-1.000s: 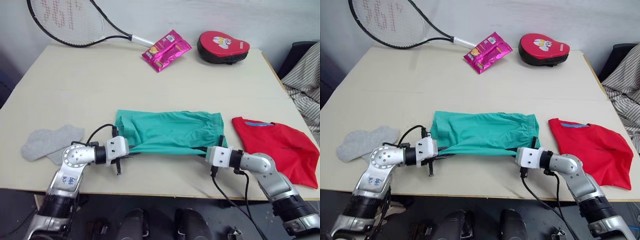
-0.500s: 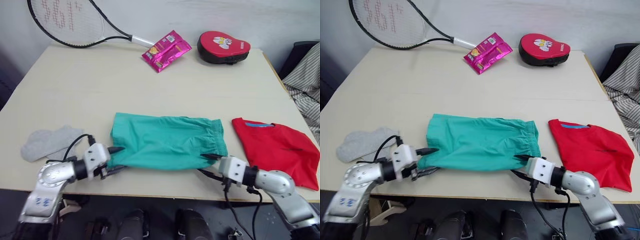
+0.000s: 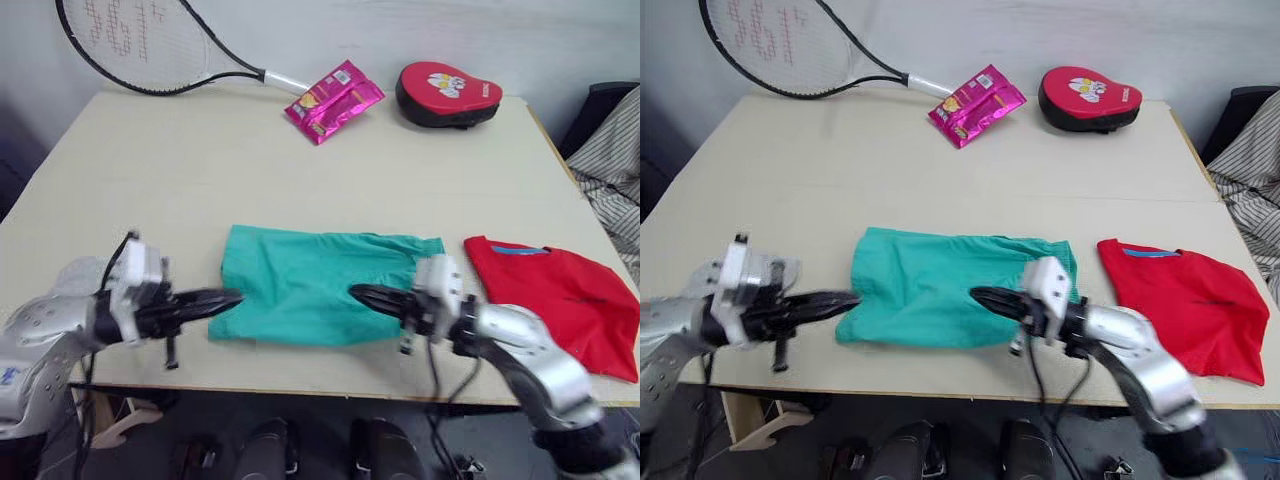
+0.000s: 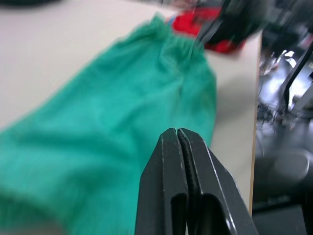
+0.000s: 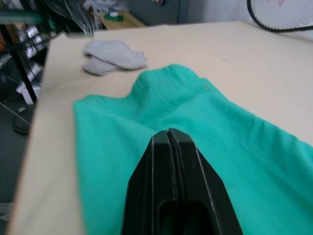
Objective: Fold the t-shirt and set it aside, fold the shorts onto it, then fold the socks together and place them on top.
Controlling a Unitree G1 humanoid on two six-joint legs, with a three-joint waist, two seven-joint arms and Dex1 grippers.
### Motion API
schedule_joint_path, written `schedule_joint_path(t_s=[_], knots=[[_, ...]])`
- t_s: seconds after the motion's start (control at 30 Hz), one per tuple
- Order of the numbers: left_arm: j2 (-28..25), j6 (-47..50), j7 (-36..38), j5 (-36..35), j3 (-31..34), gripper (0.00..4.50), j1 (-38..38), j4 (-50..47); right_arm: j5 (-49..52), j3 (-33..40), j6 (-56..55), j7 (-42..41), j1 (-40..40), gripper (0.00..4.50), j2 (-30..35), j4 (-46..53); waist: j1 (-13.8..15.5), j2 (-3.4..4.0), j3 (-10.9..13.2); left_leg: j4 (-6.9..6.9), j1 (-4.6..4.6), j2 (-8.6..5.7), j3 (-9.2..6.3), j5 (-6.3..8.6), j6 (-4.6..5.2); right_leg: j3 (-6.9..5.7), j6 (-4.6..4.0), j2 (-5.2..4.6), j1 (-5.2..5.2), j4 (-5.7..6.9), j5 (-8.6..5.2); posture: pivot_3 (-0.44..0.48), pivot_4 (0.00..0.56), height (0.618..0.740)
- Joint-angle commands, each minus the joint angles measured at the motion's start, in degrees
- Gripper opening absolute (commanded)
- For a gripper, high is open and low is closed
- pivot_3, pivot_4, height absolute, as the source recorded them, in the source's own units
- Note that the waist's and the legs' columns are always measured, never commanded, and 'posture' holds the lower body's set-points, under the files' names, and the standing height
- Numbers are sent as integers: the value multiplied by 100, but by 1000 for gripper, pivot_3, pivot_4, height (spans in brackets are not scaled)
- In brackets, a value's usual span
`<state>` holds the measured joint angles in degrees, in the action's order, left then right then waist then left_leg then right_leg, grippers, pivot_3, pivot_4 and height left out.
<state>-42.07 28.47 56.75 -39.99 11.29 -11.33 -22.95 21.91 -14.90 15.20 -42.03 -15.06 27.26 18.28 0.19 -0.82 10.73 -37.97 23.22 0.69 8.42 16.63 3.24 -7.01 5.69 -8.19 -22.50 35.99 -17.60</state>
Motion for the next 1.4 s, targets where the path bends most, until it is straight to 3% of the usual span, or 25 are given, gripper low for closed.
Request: schedule_joint_path(t_s=[0.03, 0.13, 0.2, 0.33, 0.53, 0.77, 1.07, 1.23, 1.3, 1.4], knots=[[308, -495, -274, 945, -943, 19, -168, 223, -559, -100, -325, 290, -103, 0, -281, -509, -32, -1, -2, 0, -1, -2, 6, 0, 2, 2, 2, 7, 2, 0, 1, 0, 150, 740], [779, -1131, -540, 1910, -1853, 19, -262, 625, -1050, 71, -528, 834, -213, 0, -516, -1175, -56, -1, -2, 2, 2, 2, 25, -18, 36, 12, 14, 57, 1, -1, 8, 0, 150, 740], [971, -1424, -743, 2365, -2108, 19, -261, 979, -1305, 207, -688, 1083, -185, 0, -548, -1412, -53, -1, -2, 3, 5, 5, 31, -17, 36, 25, 15, 58, -3, -3, 8, 0, 150, 740], [1716, -1608, -2153, 3208, -2097, 19, -316, 2117, -1435, 697, -839, 1357, -21, 0, -440, -1580, -45, -1, -2, 3, 1, 25, 27, -12, 24, 33, 8, 44, -10, -15, 5, 0, 150, 740], [1744, -1300, -2301, 3382, -2111, 19, -43, 2423, -1259, 1614, -1230, 1571, 254, 0, -232, -2383, -23, 32, -54, 3, -15, 26, 18, 2, -1, 29, 6, 32, 6, -8, 4, 0, 150, 740], [1741, -1562, -2236, 3264, -1908, 19, -282, 2747, -166, 2226, -545, 1419, 34, 0, -543, -2398, -6, 60, -81, 2, -29, 15, 10, -1, 6, 24, 9, 6, 16, -4, 7, 0, 150, 740], [1685, -2182, -969, 2098, -1377, 19, -340, 2150, 304, 1377, 159, 17, 255, 0, -53, -456, -85, 74, -80, 7, -6, 19, 11, 2, 6, 19, 5, 9, -7, -5, 4, 0, 150, 740], [1179, -1728, -144, 1551, -1286, 19, -652, 1527, 1486, 2230, 1005, 116, 461, 0, 231, 613, -17, 63, -72, 6, 1, 19, 5, 4, 10, 13, 4, 7, -5, -13, 4, 0, 150, 740], [1174, -1531, -230, 1410, -1162, 19, -959, 1637, 1265, 2651, 862, 407, 514, 0, 318, 392, 11, 63, -72, 6, -1, 15, -1, 7, 10, 9, 4, 3, 3, -20, 4, 0, 150, 740], [1173, -1126, -73, 1032, -974, 19, -1337, 1875, 501, 2727, 393, 535, 622, 0, 578, -113, 16, 61, -72, 6, 0, 4, 1, 8, 19, 10, 18, -4, 7, -32, 12, 0, 150, 740]])
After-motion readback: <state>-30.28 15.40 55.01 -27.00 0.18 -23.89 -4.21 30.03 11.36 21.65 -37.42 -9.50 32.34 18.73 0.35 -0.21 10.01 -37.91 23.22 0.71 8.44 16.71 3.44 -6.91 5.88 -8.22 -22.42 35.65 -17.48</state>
